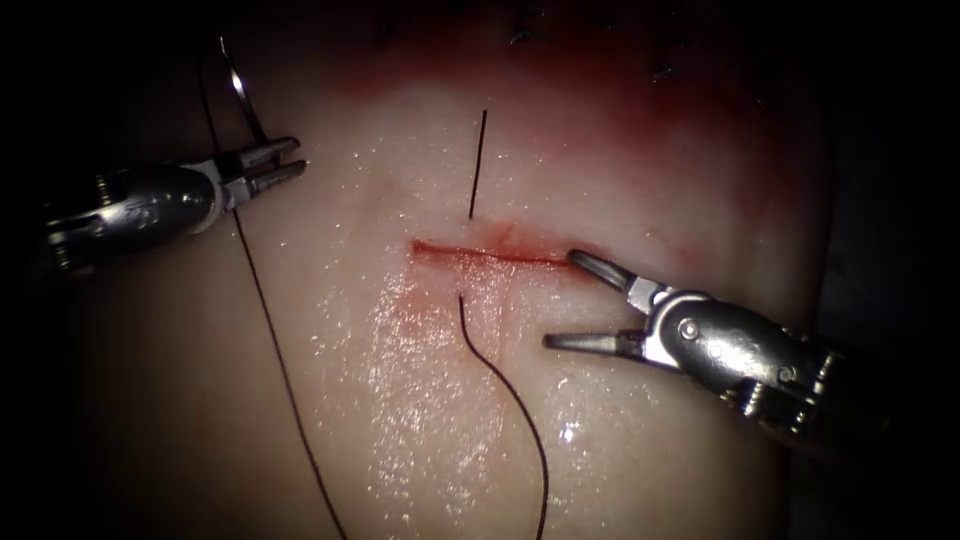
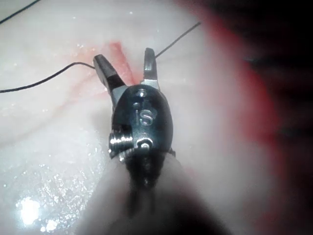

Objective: Wound Closure
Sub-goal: Set needle out of the way with left gripper, then grab suture with left jaws, then pick up suture with right jaws to allow longer thread length for left gripper

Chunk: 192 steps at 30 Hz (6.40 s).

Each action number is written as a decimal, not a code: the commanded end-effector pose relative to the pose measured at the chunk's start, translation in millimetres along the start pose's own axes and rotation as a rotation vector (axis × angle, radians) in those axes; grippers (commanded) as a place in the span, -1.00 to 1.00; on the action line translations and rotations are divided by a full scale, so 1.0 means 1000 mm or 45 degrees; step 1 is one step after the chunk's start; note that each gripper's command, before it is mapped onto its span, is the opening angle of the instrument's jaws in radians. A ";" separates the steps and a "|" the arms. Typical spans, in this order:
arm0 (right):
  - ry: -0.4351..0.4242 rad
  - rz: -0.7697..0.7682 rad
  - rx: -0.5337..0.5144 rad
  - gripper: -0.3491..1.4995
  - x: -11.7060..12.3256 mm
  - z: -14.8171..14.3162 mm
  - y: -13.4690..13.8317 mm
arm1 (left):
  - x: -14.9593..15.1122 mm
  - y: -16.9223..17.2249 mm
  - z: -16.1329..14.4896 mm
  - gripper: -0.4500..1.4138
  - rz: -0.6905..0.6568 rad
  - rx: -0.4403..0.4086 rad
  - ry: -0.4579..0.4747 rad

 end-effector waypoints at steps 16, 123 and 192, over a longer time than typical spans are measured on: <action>0.006 -0.006 0.005 0.69 -0.0005 0.0010 -0.0004 | -0.0059 0.0053 0.0062 -0.53 -0.201 -0.223 -0.021; 0.046 -0.042 0.078 0.40 -0.0039 -0.0020 0.0004 | 0.0206 0.0216 -0.0072 -0.89 0.908 -0.398 0.752; 0.169 -1.186 0.176 -1.00 0.0026 0.0058 -0.0041 | 0.0193 0.0140 -0.0064 0.21 0.600 -0.537 0.805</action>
